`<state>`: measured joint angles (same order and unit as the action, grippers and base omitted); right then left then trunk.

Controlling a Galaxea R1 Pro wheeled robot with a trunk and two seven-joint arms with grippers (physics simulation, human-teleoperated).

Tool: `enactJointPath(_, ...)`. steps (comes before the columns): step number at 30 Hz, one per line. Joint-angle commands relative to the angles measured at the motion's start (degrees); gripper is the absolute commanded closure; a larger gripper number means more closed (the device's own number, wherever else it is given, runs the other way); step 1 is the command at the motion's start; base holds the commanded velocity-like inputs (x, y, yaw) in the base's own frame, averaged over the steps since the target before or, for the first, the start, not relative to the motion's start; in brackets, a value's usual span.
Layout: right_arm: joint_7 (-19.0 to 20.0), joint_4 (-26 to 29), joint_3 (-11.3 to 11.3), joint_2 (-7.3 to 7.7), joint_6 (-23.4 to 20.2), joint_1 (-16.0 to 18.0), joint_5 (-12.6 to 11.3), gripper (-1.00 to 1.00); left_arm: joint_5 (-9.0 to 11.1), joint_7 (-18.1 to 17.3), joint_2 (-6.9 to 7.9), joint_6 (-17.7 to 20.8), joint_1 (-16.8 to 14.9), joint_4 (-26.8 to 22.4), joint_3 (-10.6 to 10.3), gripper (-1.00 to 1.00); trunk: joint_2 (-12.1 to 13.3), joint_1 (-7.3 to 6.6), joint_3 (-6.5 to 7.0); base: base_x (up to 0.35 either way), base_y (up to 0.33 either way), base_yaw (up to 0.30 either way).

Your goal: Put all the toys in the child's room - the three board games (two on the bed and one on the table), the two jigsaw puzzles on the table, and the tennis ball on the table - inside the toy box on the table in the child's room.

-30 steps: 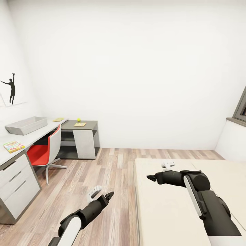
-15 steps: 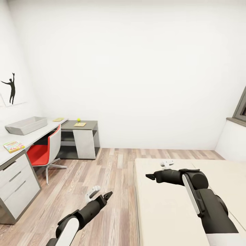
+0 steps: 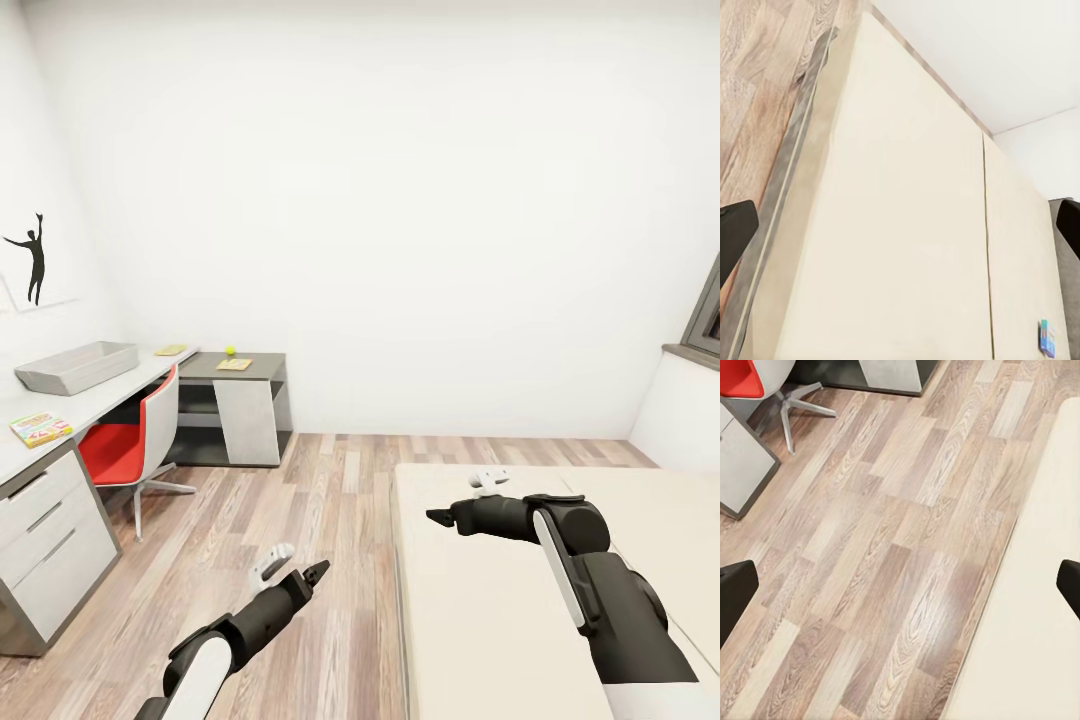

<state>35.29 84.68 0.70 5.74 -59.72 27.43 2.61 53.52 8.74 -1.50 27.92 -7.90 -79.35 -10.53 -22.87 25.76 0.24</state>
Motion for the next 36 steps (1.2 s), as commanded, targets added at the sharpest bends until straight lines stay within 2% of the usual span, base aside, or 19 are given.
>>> enactJointPath(1, 0.3, 0.0, 0.1, 0.04, -0.2, 0.0, 0.3, -1.0, 0.6, 0.5, -0.01, 0.2, 0.0, -0.1, 0.0, -1.0, 0.0, 0.02, -0.03, 0.0, 0.0, 0.0)
enactJointPath(26, 0.3, 0.1, 0.1, 0.04, -0.2, 0.0, 0.3, -1.0, 0.6, 0.5, 0.0, 0.2, 0.0, -0.1, 0.0, -1.0, 0.0, 0.02, -0.03, 0.0, 0.0, 0.0)
enactJointPath(36, 0.2, 0.2, 0.0, -0.4, -0.3, -0.3, 0.3, -1.0, 0.6, 0.2, 0.52, 0.1, 0.2, -0.4, 0.0, -1.0, 0.0, 0.02, -0.03, 0.0, 0.0, 0.0)
